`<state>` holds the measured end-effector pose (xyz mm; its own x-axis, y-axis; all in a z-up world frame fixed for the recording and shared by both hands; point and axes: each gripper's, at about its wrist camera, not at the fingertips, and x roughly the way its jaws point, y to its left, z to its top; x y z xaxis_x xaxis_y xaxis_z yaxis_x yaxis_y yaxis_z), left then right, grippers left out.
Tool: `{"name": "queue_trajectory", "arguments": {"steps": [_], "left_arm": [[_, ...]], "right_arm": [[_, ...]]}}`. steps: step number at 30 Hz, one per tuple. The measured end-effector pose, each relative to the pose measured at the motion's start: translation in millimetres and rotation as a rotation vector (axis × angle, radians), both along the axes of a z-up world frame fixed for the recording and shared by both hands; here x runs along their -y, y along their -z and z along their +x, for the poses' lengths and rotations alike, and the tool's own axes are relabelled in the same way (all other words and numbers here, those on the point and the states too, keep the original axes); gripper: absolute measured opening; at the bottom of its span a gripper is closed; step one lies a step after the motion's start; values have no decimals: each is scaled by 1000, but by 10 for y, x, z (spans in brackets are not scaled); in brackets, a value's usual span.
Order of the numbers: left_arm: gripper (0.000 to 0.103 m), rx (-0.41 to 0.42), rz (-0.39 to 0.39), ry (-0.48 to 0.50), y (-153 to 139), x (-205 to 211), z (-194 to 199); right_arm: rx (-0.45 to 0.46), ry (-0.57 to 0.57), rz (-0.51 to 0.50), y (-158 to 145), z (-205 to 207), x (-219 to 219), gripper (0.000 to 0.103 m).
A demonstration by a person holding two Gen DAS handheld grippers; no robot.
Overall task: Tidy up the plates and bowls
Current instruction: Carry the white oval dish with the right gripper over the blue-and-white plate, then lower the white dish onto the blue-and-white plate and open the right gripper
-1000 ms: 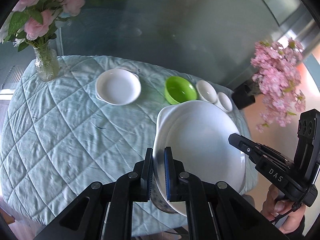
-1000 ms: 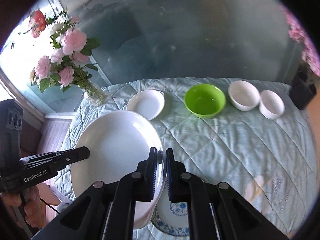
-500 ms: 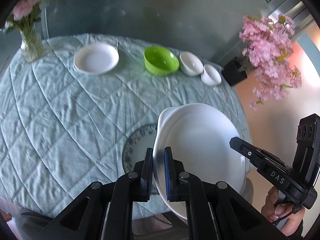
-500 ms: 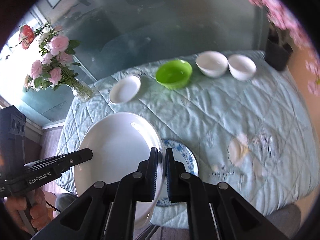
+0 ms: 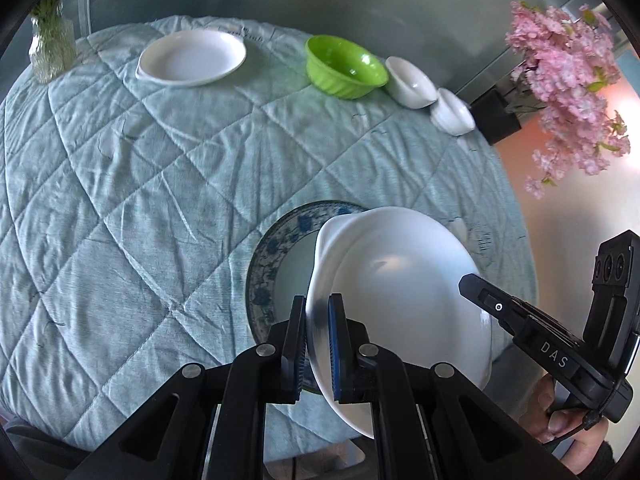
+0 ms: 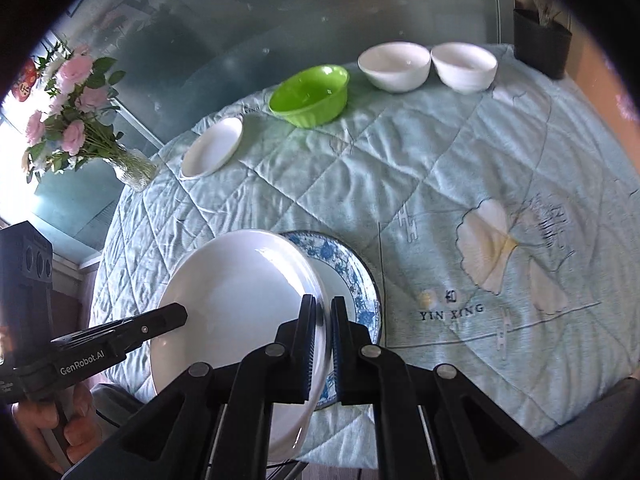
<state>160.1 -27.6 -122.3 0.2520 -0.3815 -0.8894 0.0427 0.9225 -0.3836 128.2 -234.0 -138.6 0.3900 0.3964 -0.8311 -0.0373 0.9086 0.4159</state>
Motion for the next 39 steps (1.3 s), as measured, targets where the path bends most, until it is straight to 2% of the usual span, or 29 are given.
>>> {"name": "queue_trajectory", "arguments": {"steps": [8, 13, 19, 28, 30, 31, 32, 33, 34, 35, 36, 37, 39], "left_arm": [[6, -42, -13, -38, 481, -62, 98], [6, -53, -24, -52, 690, -72, 182], [5, -39, -15, -43, 707, -7, 242], [6, -61, -12, -29, 662, -32, 191], [7, -60, 17, -35, 604, -63, 141], [9, -51, 29, -34, 537, -80, 115], [12, -33, 31, -32, 457, -103, 83], [16, 4, 47, -32, 319, -126, 41], [29, 32, 68, -34, 210, -144, 6], [49, 75, 94, -40, 45, -170, -45], [59, 107, 108, -47, -77, -194, -83], [78, 163, 129, -62, -267, -230, -151], [87, 252, 170, -86, -569, -279, -278]], "right_arm": [[-25, -28, 3, 425, 106, -105, 8], [-18, -48, 2, 577, 195, -129, 8], [7, -50, 4, 663, 256, -105, 8], [25, -68, -17, 664, 201, -146, 11], [21, -73, -32, 647, 186, -157, 11], [25, -76, -51, 608, 171, -155, 12], [30, -79, -55, 574, 172, -162, 16], [50, -90, -66, 469, 145, -154, 26], [69, -95, -78, 403, 122, -152, 34], [114, -107, -105, 251, 77, -148, 56], [156, -115, -123, 113, 36, -141, 78], [196, -121, -133, -24, -5, -129, 85], [269, -127, -158, -360, -97, -95, 86]]}}
